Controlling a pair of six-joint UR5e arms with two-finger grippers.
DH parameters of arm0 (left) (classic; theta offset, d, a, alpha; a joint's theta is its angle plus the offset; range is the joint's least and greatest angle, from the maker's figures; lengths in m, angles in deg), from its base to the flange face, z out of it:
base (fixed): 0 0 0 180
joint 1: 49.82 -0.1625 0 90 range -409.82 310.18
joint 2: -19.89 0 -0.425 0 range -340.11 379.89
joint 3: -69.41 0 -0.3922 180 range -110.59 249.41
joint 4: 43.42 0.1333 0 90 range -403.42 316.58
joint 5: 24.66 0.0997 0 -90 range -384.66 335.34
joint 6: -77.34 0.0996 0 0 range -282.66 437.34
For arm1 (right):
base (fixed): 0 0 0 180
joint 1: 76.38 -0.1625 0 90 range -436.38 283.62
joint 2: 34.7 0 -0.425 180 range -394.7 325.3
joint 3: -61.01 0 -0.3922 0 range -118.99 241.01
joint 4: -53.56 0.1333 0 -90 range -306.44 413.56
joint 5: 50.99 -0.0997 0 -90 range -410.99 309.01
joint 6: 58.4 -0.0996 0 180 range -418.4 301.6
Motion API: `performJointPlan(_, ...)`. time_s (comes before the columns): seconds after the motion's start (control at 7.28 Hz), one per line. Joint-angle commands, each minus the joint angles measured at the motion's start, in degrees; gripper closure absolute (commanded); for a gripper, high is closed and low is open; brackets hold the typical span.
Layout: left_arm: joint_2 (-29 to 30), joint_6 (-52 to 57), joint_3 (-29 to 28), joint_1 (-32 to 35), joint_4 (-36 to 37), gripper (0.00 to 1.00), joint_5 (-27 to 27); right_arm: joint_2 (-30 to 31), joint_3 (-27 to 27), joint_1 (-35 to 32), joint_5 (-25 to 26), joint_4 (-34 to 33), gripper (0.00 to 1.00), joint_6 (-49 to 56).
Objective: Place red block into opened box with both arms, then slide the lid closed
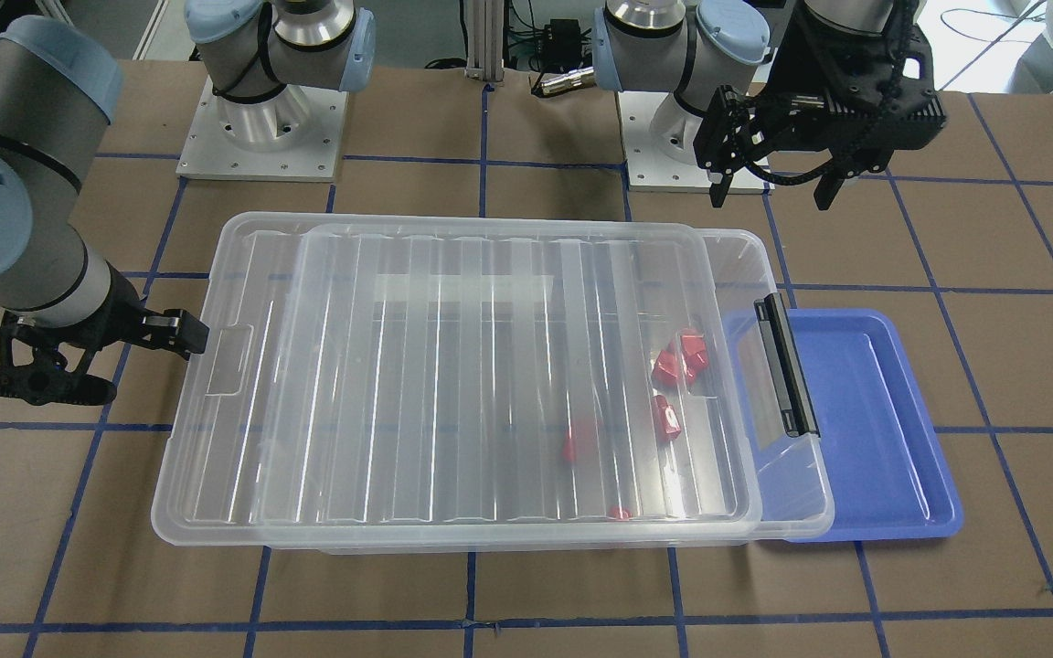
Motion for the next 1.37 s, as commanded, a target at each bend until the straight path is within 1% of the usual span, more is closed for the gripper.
performJointPlan(0.0,0.0,0.0,0.0,0.0,0.0,0.0,0.0,0.1,0.0,-1.5,-2.3,0.3,0.0,-2.7)
performJointPlan(0.27,0.2,0.0,0.0,0.0,0.0,0.0,0.2,0.1,0.0,-2.9,-2.4,0.2,0.0,-2.8)
performJointPlan(0.69,0.2,0.0,0.0,0.0,0.1,0.0,0.3,-0.1,-0.2,-3.1,-2.4,0.0,0.0,-2.8)
performJointPlan(1.1,0.1,0.0,0.0,-0.1,0.2,0.0,0.3,0.7,-1.0,-3.1,-2.5,0.0,0.0,-2.0)
performJointPlan(1.24,0.0,0.0,0.1,0.0,0.0,0.0,0.3,2.1,-1.8,-3.1,-2.5,-0.4,0.0,-1.9)
